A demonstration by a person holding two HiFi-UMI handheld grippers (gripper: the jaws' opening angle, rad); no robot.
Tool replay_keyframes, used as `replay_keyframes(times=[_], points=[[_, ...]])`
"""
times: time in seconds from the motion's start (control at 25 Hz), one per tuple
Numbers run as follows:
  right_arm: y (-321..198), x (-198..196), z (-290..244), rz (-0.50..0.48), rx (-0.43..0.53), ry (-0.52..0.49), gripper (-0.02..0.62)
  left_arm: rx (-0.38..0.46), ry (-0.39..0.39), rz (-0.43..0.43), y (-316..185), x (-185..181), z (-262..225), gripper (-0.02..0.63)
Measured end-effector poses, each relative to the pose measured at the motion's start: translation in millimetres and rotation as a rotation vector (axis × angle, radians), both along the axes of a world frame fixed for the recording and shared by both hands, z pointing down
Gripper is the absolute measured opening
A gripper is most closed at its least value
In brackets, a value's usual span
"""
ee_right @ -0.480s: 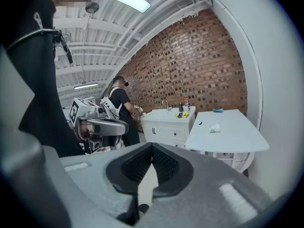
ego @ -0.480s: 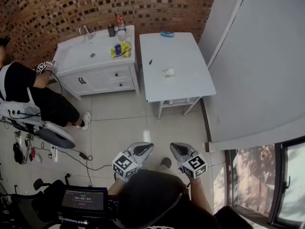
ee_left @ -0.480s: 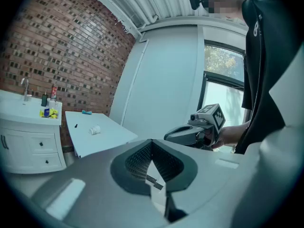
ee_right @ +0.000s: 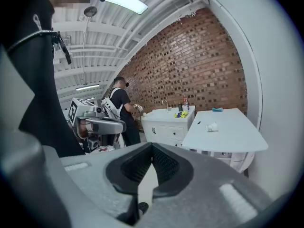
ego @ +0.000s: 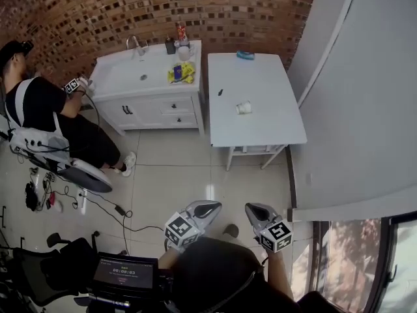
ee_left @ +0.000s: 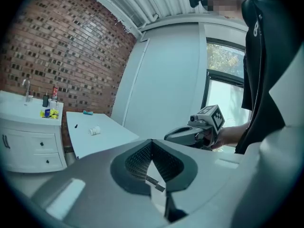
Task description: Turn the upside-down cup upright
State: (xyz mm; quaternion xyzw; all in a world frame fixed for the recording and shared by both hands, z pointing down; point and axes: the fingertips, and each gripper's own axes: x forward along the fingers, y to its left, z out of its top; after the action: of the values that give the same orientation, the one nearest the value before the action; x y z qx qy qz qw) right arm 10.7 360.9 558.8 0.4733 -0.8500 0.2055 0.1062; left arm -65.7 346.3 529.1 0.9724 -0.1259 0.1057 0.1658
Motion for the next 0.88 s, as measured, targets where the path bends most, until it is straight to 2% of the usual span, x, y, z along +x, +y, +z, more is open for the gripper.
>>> replay_keyframes(times=[0.24, 0.6, 0.88], points=[[0, 14, 5, -0.034, 0.008, -0.017, -0.008, -0.008, -0.044, -0.03, 7, 9, 6, 0.014], [4, 29, 10, -0.06, 0.001, -0.017, -0.008, -0.008, -0.055, -0.066, 14, 16, 5, 0.014], [6, 41, 15, -0.056, 0.0, -0.041, -0.008, -0.014, -0.055, -0.061, 20, 29, 8, 0.014]])
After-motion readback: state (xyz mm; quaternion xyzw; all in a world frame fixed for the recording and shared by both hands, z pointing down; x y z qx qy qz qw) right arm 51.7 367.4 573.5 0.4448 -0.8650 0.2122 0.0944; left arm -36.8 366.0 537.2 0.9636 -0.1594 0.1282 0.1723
